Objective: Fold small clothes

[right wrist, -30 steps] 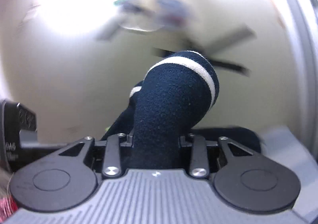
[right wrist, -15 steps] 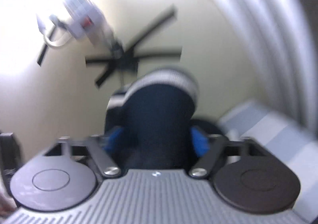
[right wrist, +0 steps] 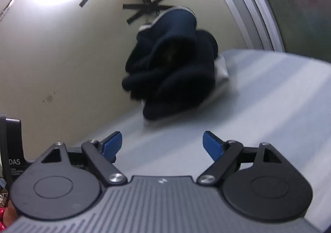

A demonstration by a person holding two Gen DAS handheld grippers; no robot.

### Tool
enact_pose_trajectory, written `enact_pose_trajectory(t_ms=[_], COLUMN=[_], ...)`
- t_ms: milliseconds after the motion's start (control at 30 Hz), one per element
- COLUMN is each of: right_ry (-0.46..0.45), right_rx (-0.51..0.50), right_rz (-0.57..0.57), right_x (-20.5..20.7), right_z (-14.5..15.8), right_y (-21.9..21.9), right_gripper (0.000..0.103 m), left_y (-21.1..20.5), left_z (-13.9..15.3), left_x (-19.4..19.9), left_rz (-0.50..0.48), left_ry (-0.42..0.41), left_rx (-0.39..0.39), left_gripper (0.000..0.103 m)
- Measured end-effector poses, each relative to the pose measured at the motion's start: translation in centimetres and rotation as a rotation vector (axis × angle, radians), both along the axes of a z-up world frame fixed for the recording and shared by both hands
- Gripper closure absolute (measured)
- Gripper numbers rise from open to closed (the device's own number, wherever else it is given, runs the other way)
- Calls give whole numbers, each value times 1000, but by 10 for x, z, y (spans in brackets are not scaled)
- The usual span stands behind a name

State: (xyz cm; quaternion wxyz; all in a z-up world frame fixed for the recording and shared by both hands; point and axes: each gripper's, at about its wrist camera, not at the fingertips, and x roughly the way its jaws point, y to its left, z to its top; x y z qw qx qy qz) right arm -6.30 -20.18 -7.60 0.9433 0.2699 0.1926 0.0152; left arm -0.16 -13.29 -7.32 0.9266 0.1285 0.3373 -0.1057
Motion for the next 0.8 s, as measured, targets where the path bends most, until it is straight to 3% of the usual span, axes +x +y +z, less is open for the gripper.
enact_pose_trajectory(t_ms=[200, 400, 800], right_ry=[52, 23, 10], right_rx=[-23, -52, -106], right_rz=[-52, -90, -90], right_x=[-9, -15, -14], right_z=[-6, -7, -6], right_y=[9, 11, 18], right_gripper=[15, 14, 14], left_y=[13, 12, 21], left_z=[-7, -8, 2], left_x=[-16, -19, -20], left_rz=[-16, -20, -29], left_ry=[-26, -96, -66], left_rx=[6, 35, -27], left_gripper=[0, 0, 0])
